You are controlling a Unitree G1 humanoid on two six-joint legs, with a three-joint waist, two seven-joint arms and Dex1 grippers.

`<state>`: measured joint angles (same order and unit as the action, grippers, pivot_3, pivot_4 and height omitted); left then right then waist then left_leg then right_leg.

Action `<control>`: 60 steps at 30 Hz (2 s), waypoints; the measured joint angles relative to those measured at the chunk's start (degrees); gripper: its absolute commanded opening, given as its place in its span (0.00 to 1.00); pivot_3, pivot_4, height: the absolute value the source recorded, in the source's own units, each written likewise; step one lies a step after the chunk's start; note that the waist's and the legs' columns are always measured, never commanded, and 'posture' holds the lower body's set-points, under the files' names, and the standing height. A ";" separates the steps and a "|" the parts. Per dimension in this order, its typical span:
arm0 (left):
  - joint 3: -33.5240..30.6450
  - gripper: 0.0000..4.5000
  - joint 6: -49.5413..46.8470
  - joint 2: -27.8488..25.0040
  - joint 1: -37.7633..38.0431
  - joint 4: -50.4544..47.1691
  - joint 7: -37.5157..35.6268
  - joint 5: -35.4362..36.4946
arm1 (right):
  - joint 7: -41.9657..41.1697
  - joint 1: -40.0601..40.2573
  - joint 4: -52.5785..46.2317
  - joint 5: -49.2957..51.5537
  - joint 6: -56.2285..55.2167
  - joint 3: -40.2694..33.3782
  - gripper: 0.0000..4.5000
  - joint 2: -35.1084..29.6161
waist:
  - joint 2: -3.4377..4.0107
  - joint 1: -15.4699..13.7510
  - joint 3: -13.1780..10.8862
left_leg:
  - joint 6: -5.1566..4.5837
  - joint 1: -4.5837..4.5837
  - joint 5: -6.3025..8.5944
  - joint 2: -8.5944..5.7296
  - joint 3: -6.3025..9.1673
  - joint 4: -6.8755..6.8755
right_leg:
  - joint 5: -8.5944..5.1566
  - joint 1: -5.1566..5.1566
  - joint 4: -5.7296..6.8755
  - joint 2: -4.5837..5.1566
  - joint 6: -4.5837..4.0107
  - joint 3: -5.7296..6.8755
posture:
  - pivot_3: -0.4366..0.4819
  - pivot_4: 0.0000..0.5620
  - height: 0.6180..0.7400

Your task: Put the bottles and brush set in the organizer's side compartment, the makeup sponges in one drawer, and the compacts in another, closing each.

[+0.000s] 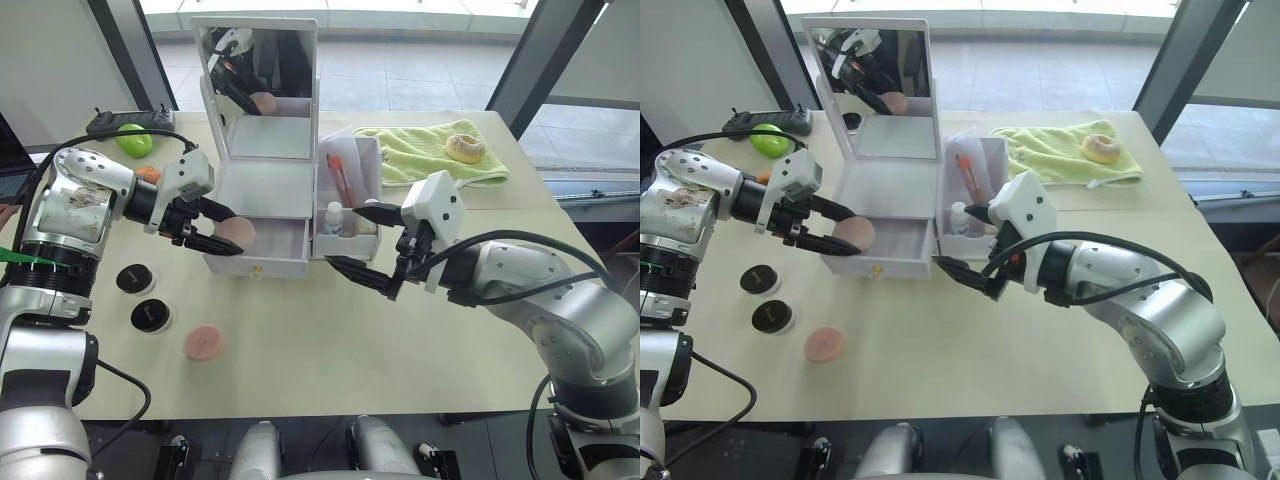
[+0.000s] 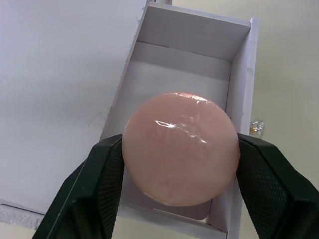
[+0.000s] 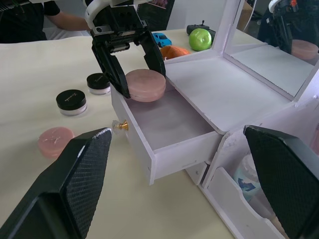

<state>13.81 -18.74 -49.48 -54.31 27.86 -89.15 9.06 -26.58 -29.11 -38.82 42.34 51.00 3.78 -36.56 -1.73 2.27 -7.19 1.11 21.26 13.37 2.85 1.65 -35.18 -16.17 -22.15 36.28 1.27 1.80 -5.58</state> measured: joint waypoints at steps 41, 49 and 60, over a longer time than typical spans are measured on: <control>-31.93 0.99 3.73 -17.92 38.36 11.54 17.08 5.68 | -10.65 44.95 -1.77 0.31 -1.66 -40.08 1.00 -9.80 | -0.17 -0.10 0.09 | -0.04 -0.33 0.02 0.02 -0.07 0.16 | -0.43 0.04 0.48 0.14 0.17 0.06 | 0.48 0.27 1.00; -39.68 0.99 15.53 -18.45 44.47 25.40 26.05 5.46 | -18.45 56.49 6.82 -2.20 -9.71 -57.19 1.00 -6.15 | -0.53 -0.37 0.15 | -0.01 -0.49 0.03 0.06 -0.23 0.35 | -0.54 0.07 0.47 0.25 0.10 0.06 | 0.48 0.27 1.00; -40.03 0.99 19.89 -18.62 44.47 29.32 26.42 5.61 | -17.64 54.92 7.08 -1.57 -9.17 -55.36 1.00 -7.16 | -0.45 0.02 0.13 | -0.01 -0.54 0.04 0.08 -0.28 0.46 | -0.57 0.05 0.53 0.24 0.04 0.04 | 0.48 0.27 1.00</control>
<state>-26.22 1.16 -68.11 -9.84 57.18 -62.73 14.67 -44.22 25.82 -31.74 40.76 41.84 -51.58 -43.72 -2.18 2.29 -7.06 1.11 20.72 13.41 2.92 1.37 -34.72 -16.73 -22.10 36.81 1.51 1.84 -5.53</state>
